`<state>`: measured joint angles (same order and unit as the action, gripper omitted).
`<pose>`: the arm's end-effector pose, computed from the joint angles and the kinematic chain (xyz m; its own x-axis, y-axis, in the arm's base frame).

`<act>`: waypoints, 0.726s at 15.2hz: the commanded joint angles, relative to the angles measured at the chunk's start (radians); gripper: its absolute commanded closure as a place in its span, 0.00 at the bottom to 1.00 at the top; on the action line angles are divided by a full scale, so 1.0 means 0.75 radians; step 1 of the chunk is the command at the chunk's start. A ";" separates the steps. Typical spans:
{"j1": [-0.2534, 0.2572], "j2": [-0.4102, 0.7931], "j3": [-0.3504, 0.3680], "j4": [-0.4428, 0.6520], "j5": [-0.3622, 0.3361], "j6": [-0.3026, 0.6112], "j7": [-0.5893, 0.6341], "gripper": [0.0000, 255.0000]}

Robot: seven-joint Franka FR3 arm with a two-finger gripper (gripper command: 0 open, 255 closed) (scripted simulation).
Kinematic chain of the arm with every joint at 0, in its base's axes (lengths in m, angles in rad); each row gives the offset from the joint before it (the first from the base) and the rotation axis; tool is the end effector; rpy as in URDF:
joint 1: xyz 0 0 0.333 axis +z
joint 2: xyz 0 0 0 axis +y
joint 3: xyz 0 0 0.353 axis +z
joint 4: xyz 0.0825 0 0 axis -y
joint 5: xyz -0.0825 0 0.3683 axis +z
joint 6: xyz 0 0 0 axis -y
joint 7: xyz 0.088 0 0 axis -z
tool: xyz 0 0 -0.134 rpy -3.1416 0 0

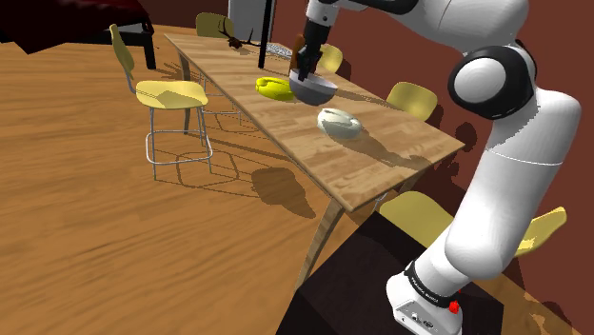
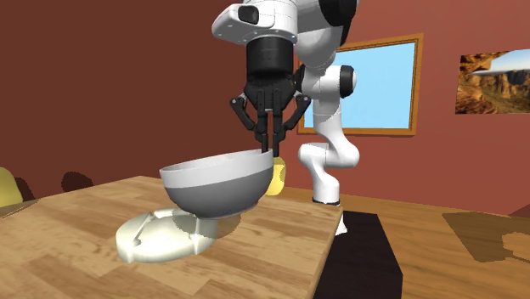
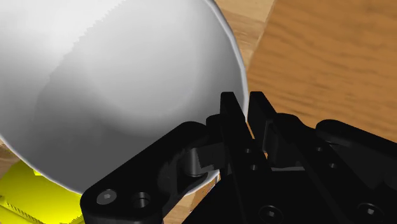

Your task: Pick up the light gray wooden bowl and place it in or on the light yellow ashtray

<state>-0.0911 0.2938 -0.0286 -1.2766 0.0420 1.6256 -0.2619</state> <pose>0.6411 -0.0686 0.6008 0.9880 0.1412 0.0621 0.1426 -0.9896 -0.0182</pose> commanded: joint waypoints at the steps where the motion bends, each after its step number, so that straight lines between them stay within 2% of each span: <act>1: -0.037 -0.030 -0.018 -0.022 0.007 -0.009 -0.056 1.00; 11: -0.221 -0.100 -0.122 -0.019 0.042 -0.096 -0.336 1.00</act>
<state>-0.2428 0.2174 -0.1122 -1.2956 0.0704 1.5585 -0.4913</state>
